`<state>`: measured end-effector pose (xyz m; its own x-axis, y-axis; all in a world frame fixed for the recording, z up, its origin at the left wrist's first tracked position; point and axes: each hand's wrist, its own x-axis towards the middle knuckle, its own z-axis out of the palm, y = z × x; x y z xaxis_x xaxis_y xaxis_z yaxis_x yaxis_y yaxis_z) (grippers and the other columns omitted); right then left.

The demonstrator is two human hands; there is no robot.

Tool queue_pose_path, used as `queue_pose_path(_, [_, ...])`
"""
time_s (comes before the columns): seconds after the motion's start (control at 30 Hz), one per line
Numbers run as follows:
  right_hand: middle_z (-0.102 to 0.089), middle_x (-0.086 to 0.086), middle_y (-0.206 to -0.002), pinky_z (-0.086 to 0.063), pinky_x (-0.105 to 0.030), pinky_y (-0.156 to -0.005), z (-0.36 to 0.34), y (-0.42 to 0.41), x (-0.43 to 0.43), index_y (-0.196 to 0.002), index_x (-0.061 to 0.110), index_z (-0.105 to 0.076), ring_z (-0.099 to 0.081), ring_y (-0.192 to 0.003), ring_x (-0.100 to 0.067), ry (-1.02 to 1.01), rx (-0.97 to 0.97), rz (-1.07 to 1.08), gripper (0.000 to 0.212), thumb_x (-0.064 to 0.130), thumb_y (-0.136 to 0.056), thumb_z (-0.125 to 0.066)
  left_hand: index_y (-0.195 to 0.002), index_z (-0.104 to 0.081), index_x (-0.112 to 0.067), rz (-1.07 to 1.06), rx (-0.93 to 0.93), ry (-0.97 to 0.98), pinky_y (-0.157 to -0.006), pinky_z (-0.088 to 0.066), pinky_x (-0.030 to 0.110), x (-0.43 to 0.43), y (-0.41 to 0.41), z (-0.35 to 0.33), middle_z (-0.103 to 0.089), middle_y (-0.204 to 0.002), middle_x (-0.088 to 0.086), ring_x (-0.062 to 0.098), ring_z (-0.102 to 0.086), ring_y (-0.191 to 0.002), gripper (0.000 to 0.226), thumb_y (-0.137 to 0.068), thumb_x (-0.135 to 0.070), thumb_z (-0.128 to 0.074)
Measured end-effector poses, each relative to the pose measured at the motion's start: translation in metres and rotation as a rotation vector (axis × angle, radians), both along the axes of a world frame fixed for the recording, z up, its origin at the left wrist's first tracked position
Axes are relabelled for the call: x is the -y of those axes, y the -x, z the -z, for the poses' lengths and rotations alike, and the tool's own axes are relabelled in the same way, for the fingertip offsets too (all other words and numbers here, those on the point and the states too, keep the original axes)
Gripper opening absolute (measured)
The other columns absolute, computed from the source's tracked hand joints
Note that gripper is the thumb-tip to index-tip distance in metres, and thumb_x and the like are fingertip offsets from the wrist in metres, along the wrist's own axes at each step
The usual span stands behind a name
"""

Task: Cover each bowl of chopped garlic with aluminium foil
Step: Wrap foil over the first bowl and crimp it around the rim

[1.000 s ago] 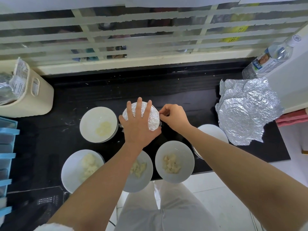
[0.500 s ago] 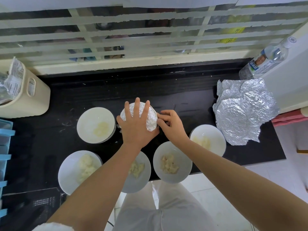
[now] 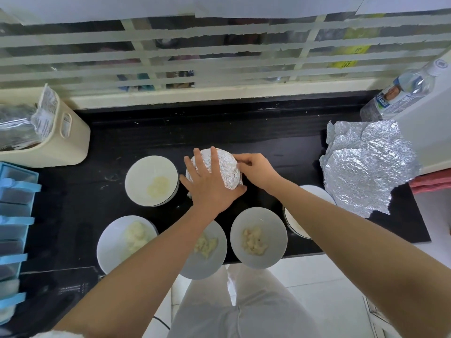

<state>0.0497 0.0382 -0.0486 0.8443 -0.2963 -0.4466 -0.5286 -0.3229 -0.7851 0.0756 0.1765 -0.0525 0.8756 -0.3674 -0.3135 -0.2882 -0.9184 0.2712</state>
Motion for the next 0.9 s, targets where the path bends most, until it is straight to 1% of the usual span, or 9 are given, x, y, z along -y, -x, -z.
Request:
queue_pose_path(0.1, [-0.069, 0.003, -0.119, -0.051, -0.030, -0.093, 0.002, -0.001, 0.006, -0.126, 0.025, -0.065, -0.064, -0.106, -0.013, -0.004, -0.023, -0.049, 0.037, 0.009, -0.096, -0.049, -0.155, 0.007, -0.030, 0.062, 0.104, -0.016, -0.111, -0.005, 0.070, -0.002, -0.001, 0.003, 0.017, -0.162, 0.012, 0.045, 0.017, -0.146, 0.120, -0.068, -0.085, -0.054])
queue_pose_path(0.17, [-0.070, 0.004, -0.117, -0.052, -0.033, -0.095, 0.004, 0.001, 0.007, -0.126, 0.025, -0.064, -0.064, -0.105, -0.014, -0.016, -0.012, -0.061, 0.036, 0.011, -0.097, -0.048, -0.156, 0.000, -0.033, 0.124, 0.197, -0.040, -0.109, -0.004, 0.073, -0.003, -0.007, 0.007, 0.011, -0.164, 0.011, 0.046, 0.015, -0.147, 0.112, -0.069, -0.089, -0.044])
queue_pose_path(0.27, [-0.069, 0.004, -0.119, -0.053, -0.038, -0.095, 0.005, 0.002, 0.005, -0.127, 0.026, -0.064, -0.064, -0.106, -0.020, -0.015, -0.006, -0.048, 0.037, 0.010, -0.098, -0.046, -0.157, -0.012, -0.032, 0.140, 0.239, -0.068, -0.106, -0.010, 0.076, -0.007, -0.009, 0.015, -0.007, -0.164, 0.014, 0.048, -0.001, -0.147, 0.108, -0.069, -0.092, -0.031])
queue_pose_path(0.33, [-0.069, 0.006, -0.117, -0.053, -0.040, -0.095, 0.005, 0.001, 0.003, -0.125, 0.029, -0.064, -0.064, -0.106, -0.023, -0.002, 0.004, -0.049, 0.039, 0.009, -0.096, -0.047, -0.156, -0.018, -0.027, 0.128, 0.242, -0.053, -0.107, -0.013, 0.074, -0.010, -0.005, 0.018, -0.016, -0.161, 0.018, 0.049, -0.013, -0.146, 0.111, -0.067, -0.092, -0.027])
queue_pose_path(0.5, [-0.068, 0.007, -0.119, -0.049, -0.034, -0.099, 0.005, 0.004, 0.002, -0.128, 0.025, -0.062, -0.063, -0.108, -0.010, 0.012, 0.058, -0.076, 0.041, 0.006, -0.094, -0.048, -0.156, -0.020, -0.014, 0.074, 0.273, 0.013, -0.115, -0.017, 0.062, -0.015, 0.001, 0.019, -0.020, -0.158, 0.027, 0.045, -0.018, -0.147, 0.120, -0.065, -0.092, -0.030])
queue_pose_path(0.6, [-0.070, 0.008, -0.115, -0.051, -0.032, -0.095, 0.004, 0.007, 0.002, -0.130, 0.025, -0.061, -0.064, -0.102, -0.007, 0.023, 0.081, -0.088, 0.043, 0.006, -0.093, -0.049, -0.155, -0.020, -0.009, 0.046, 0.299, 0.038, -0.117, -0.016, 0.060, -0.016, 0.001, 0.017, -0.019, -0.158, 0.028, 0.045, -0.016, -0.147, 0.123, -0.066, -0.093, -0.029])
queue_pose_path(0.77, [-0.068, 0.005, -0.115, -0.052, -0.026, -0.088, 0.001, 0.011, 0.004, -0.133, 0.023, -0.058, -0.063, -0.099, -0.008, 0.011, 0.091, -0.099, 0.041, 0.008, -0.095, -0.052, -0.154, -0.024, -0.019, 0.208, 0.361, 0.035, -0.114, -0.013, 0.065, -0.009, -0.006, 0.014, -0.015, -0.162, 0.017, 0.044, -0.010, -0.148, 0.108, -0.074, -0.089, -0.033])
queue_pose_path(0.83, [-0.066, 0.005, -0.120, -0.051, -0.024, -0.090, 0.003, 0.012, 0.005, -0.133, 0.026, -0.057, -0.062, -0.104, -0.008, 0.004, 0.075, -0.115, 0.043, 0.008, -0.095, -0.051, -0.154, -0.025, -0.023, 0.236, 0.351, 0.004, -0.112, -0.017, 0.068, -0.006, -0.008, 0.018, -0.017, -0.162, 0.015, 0.044, -0.013, -0.148, 0.102, -0.076, -0.087, -0.031])
queue_pose_path(0.9, [-0.066, 0.004, -0.122, -0.048, -0.027, -0.096, 0.005, 0.012, 0.007, -0.135, 0.024, -0.056, -0.061, -0.110, -0.010, -0.006, 0.063, -0.111, 0.048, 0.004, -0.092, -0.047, -0.154, -0.025, -0.025, 0.231, 0.333, -0.026, -0.109, -0.021, 0.070, -0.007, -0.008, 0.023, -0.019, -0.162, 0.013, 0.044, -0.017, -0.147, 0.100, -0.076, -0.086, -0.029])
